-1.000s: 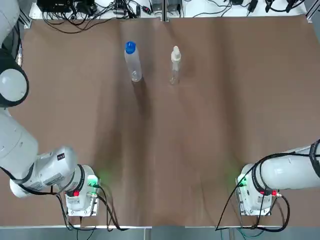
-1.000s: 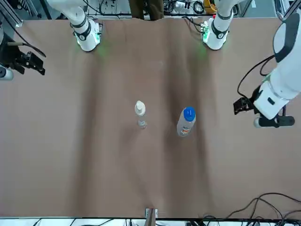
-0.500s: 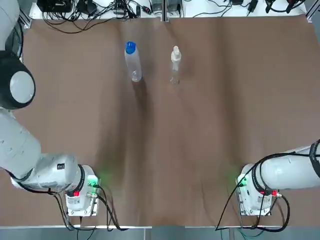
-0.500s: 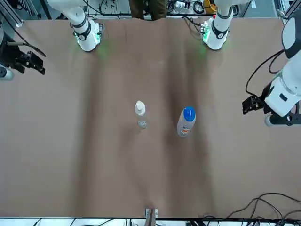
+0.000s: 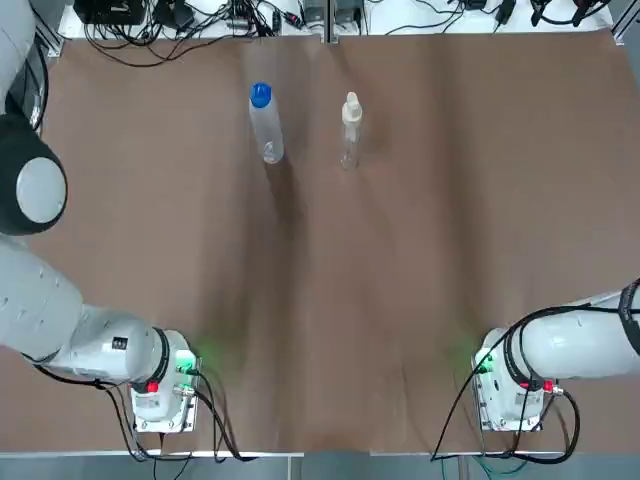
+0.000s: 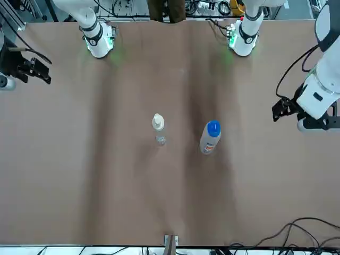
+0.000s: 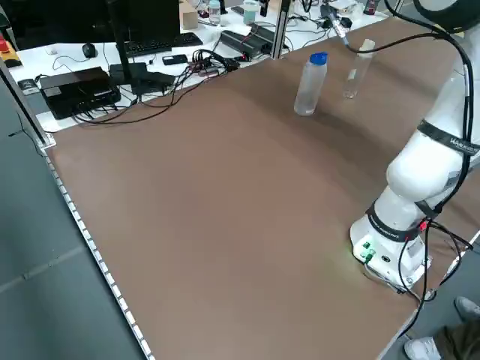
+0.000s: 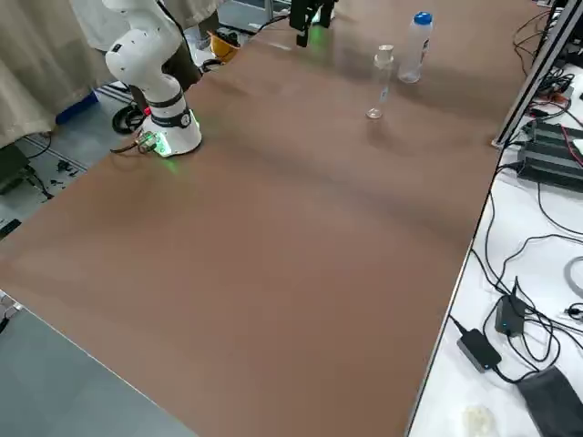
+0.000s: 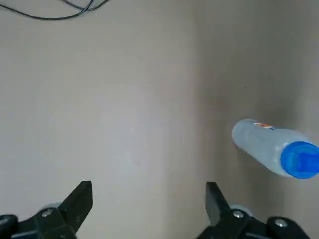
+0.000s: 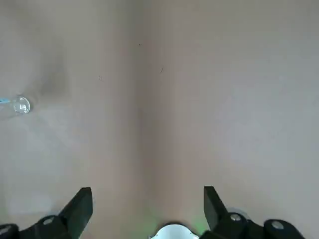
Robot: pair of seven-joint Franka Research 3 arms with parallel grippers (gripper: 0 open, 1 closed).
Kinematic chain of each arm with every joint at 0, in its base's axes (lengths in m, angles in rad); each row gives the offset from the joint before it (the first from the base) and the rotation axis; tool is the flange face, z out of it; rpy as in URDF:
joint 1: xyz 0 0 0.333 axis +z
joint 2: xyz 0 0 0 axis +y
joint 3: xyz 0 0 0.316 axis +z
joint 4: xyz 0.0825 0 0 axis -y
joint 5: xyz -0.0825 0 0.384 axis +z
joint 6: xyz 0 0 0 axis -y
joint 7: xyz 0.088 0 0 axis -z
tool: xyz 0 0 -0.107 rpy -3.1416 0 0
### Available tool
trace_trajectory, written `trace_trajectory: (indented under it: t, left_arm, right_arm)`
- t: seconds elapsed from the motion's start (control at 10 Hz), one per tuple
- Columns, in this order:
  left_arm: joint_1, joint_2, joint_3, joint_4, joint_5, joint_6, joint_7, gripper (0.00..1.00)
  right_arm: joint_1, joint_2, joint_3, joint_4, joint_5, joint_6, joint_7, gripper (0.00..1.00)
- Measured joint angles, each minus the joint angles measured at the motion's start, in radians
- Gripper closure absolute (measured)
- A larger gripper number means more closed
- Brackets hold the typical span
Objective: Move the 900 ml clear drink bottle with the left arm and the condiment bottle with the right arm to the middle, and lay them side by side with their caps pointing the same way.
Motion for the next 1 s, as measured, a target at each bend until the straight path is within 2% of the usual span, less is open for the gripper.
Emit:
trace_trajectory:
  t: [0.2,1.0]
  left_arm:
    - [0.056,-0.018,-0.041,-0.004,-0.022,0.0,0.0,0.0]
    - [0.065,-0.019,-0.046,-0.006,-0.024,0.0,-0.001,0.0]
  right_arm:
    - [0.0,0.0,0.0,0.0,0.0,0.0,0.0,0.01]
    - [-0.004,0.0,-0.008,0.004,0.0,0.001,0.0,0.01]
